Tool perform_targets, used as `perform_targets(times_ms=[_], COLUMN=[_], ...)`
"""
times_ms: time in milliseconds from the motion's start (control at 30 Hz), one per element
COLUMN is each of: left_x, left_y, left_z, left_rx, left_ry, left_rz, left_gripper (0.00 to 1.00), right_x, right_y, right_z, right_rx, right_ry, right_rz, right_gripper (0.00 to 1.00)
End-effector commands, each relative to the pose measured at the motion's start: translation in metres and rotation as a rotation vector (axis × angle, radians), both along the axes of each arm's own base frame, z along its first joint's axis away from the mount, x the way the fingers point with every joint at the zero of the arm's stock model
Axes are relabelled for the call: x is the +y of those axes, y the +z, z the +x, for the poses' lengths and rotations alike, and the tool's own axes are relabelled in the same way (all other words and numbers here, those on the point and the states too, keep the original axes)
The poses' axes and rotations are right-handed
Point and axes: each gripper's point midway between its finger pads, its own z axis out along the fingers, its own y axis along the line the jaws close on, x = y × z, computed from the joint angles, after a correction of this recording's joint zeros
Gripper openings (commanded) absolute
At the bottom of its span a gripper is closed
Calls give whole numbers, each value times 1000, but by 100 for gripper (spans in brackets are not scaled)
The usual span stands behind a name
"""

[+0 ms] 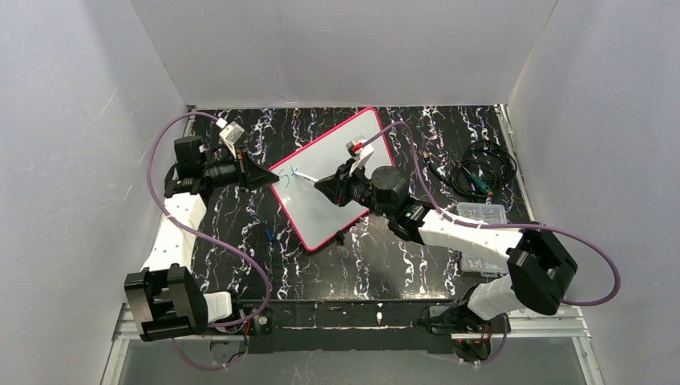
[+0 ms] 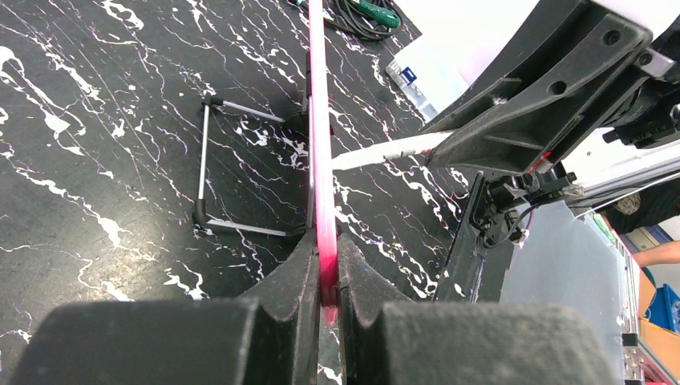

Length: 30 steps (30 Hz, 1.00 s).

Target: Write a sentence on the whiteboard

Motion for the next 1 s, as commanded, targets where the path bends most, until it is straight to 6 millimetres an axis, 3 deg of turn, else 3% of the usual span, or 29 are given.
perform_targets(times_ms=[0, 300, 500, 733, 967], left_x=[-12, -12, -12, -12, -11], left_y=[8, 8, 8, 7, 7], left_z=[-19, -19, -19, -19, -19], left_rx=[3, 2, 3, 6, 5], left_ry=[-88, -87, -85, -85, -84], left_rz=[-35, -33, -32, -28, -27], left_gripper=[0, 0, 0, 0, 0], right_x=[-11, -20, -19, -18, -19], right_y=[-10, -12, 2, 35, 34], right_z=[-2, -2, 4, 0, 4], right_rx=[21, 25, -9, -67, -76], right_ry=[-27, -59, -78, -61, -78], right_rz=[-23, -33, -4, 78, 72], right_gripper=[1, 1, 1, 1, 1])
